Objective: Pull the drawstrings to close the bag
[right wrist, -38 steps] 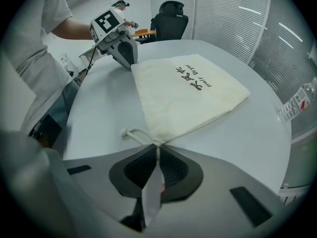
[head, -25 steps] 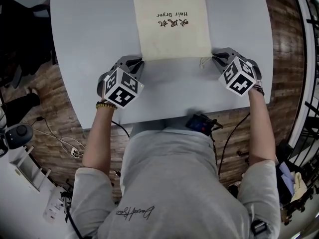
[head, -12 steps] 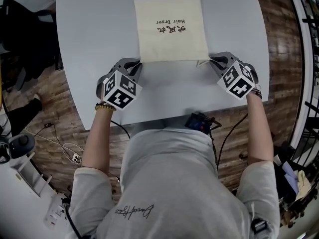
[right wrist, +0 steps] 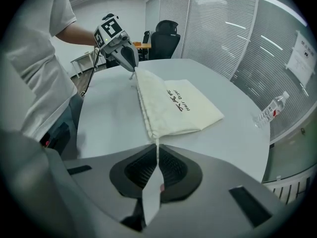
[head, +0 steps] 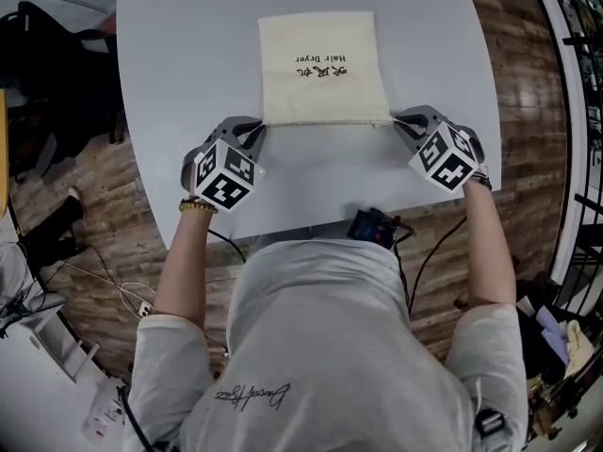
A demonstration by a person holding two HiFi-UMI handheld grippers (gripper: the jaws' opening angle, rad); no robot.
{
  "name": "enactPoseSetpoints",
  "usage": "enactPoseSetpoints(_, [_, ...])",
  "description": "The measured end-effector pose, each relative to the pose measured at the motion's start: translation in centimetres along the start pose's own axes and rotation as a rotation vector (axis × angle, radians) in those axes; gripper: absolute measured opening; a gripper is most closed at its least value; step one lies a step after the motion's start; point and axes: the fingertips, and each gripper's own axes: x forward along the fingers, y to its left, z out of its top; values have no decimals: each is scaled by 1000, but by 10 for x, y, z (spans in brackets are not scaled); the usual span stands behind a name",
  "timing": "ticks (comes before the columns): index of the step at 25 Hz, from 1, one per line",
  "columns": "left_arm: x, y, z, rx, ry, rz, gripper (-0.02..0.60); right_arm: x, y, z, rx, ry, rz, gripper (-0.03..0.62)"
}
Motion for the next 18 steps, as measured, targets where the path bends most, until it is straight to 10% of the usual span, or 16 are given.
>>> enactPoseSetpoints(18, [-46,4,7,54,-16,93,14,-46,7,5,-41,-22,-96,31])
